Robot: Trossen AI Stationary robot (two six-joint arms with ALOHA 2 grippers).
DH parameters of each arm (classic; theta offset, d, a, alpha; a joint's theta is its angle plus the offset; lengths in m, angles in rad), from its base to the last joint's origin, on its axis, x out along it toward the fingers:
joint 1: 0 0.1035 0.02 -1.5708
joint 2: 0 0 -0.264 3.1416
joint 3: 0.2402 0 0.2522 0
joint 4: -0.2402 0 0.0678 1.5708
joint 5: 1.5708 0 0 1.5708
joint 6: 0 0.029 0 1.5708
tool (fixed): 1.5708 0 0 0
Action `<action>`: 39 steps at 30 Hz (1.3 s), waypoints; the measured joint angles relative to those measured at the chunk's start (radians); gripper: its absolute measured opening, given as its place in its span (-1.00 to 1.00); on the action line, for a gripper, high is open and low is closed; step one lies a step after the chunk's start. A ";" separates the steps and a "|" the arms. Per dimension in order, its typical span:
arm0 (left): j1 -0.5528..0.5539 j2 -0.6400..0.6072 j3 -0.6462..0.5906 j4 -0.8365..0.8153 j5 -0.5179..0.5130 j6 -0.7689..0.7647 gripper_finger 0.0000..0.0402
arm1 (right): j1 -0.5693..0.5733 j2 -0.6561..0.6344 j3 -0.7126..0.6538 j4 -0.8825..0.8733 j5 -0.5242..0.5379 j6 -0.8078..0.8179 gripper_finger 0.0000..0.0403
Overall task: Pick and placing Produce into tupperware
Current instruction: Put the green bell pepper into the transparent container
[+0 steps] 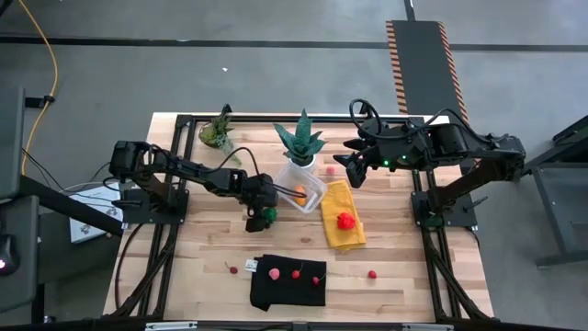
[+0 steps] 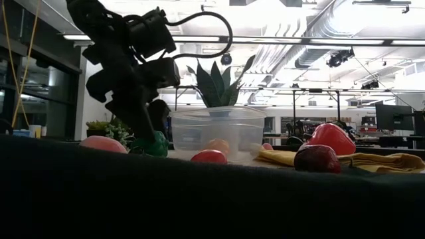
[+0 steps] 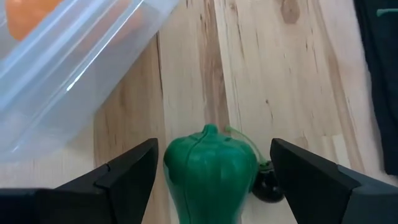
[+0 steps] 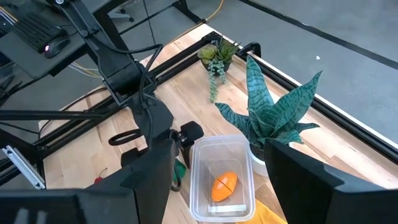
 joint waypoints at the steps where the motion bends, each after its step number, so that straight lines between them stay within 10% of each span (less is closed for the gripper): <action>1: 0.000 0.000 0.000 -0.006 0.000 0.000 0.49 | 0.000 0.000 0.000 -0.001 0.000 0.000 0.18; 39: 0.000 0.037 0.000 -0.040 0.008 -0.065 0.13 | 0.000 0.000 0.000 -0.010 -0.001 0.000 0.18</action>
